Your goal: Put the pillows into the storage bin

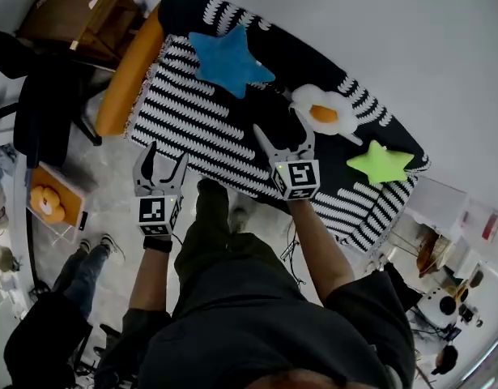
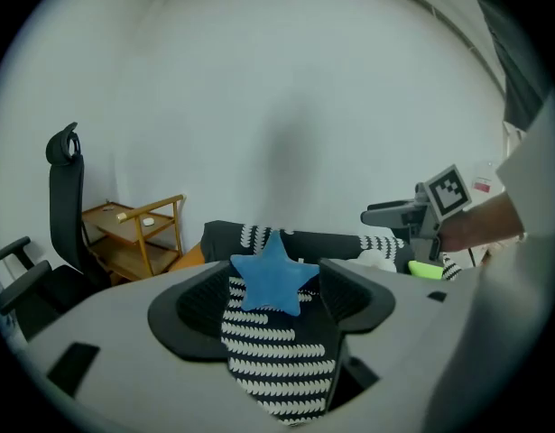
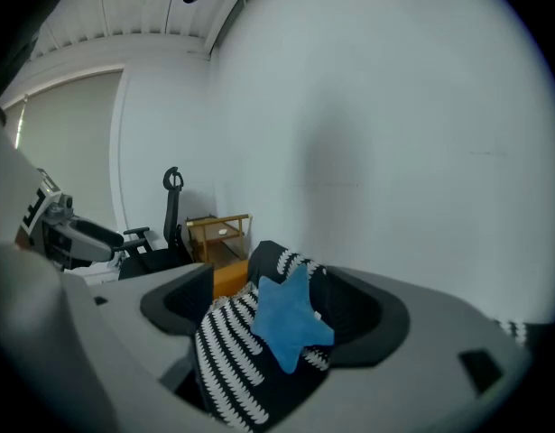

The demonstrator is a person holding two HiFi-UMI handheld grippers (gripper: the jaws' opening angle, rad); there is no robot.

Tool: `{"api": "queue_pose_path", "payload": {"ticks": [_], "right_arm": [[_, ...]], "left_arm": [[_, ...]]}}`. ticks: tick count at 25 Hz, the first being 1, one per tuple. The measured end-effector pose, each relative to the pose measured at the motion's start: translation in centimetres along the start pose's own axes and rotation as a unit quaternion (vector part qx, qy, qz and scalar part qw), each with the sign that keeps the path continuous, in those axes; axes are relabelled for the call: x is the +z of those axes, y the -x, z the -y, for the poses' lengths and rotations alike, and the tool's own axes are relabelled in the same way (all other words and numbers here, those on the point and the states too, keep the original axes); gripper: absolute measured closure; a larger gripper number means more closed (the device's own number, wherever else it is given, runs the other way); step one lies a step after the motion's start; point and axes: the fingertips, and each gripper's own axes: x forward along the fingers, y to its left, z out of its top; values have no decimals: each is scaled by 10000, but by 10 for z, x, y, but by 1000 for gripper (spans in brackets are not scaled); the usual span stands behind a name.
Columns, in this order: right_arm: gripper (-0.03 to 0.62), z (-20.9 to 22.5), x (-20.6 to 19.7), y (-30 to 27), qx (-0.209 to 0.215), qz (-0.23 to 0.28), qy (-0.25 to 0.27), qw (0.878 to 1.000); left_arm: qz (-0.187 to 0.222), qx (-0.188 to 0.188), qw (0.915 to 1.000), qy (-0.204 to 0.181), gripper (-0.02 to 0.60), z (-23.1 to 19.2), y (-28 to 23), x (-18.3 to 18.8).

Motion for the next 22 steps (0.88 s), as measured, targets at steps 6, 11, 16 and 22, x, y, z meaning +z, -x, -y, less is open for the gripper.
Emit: {"api": "queue_pose_path", "payload": {"ticks": [6,11,16,22], "right_arm": [[204,15,-28,-93,-13,-238,-90,9997],[205,30,-56,-164,-55,-437,-89,9990],[206,42,-74,-233,-131,-527,-99,9985],[205,67,-97,-313,-266,-639,-155,9975]], "left_arm": [[-244,57,9996,131,272,-42,-63,-25],[-395,132,9988,265,276,-75,-110,-50],[-494,47,9982,342,276,-100,-148,-69],[-661,-38,9969,414,276,-110,-169,-95]]}}
